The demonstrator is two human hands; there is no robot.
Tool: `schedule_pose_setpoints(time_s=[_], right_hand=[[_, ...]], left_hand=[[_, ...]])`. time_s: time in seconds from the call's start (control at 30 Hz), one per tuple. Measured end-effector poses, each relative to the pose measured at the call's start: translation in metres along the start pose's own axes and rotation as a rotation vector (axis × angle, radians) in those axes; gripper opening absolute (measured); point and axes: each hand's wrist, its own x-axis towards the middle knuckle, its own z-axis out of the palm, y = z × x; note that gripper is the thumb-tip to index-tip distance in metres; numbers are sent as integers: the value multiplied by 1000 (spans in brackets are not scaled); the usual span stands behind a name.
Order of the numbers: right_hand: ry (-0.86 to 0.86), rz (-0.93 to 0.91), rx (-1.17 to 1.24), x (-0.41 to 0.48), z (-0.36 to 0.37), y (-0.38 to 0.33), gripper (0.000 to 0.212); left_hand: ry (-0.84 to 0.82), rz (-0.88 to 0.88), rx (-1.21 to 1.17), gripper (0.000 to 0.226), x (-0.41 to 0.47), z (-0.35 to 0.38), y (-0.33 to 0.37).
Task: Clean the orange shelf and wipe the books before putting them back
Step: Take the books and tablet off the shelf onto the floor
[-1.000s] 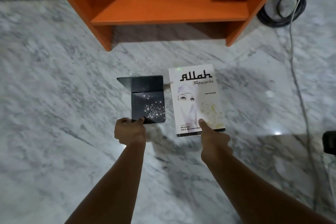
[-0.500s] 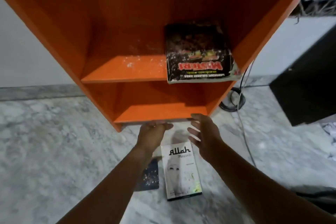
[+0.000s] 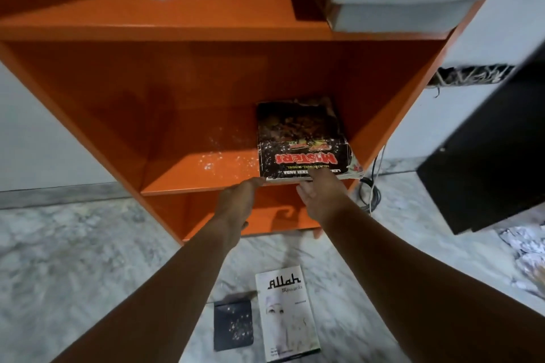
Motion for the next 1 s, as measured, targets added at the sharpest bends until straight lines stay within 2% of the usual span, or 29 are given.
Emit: schedule_pose_setpoints(time_s=[0.13,0.23,0.3,0.37,0.43,0.47,0.53,0.63,0.67,0.7,0.77,0.83,0.93,1.0], right_hand=[[77,-23,-69,-29,0,-9,32],[92,-76,-216,-65,-9,-9,17],[95,-83,-308,-89,-20,-11,24],[54,-72,-277,-112,-32,-16,29],[30,-79,-308,-138,-41,-25,19],[18,-63,-273,-147,-44,-31,20],[19,-56,-327,-170,-44,-52,29],[273,-165,-504,-193,-29,-84,56],[305,-229,-503,-198,-22,-95,64],[261,-268,-439,-201,-14,-107,68],[56,-263,-212,-204,5,-130,74],[-97,-224,-49,-205,25,-155,70],[-106,-134,90,-203,53,-187,84],[-59,-66,113,-196,69,-198,82]], left_hand=[[-102,-48,-41,59,-13,-9,16],[-204,-145,-210,73,-31,-11,31],[-286,-193,-369,62,-54,-10,42],[-342,-205,-445,39,-79,-5,51],[-316,-199,-431,19,-101,2,55],[-287,-196,-435,17,-109,5,55],[-226,-182,-468,20,-124,7,62],[-143,-138,-500,22,-135,-3,73],[-96,-116,-497,25,-138,-8,79],[-60,-91,-512,29,-140,-13,83],[7,-48,-527,32,-141,-23,94],[39,-22,-518,29,-147,-33,102],[56,-20,-473,28,-156,-44,106],[71,-10,-411,30,-164,-51,105]])
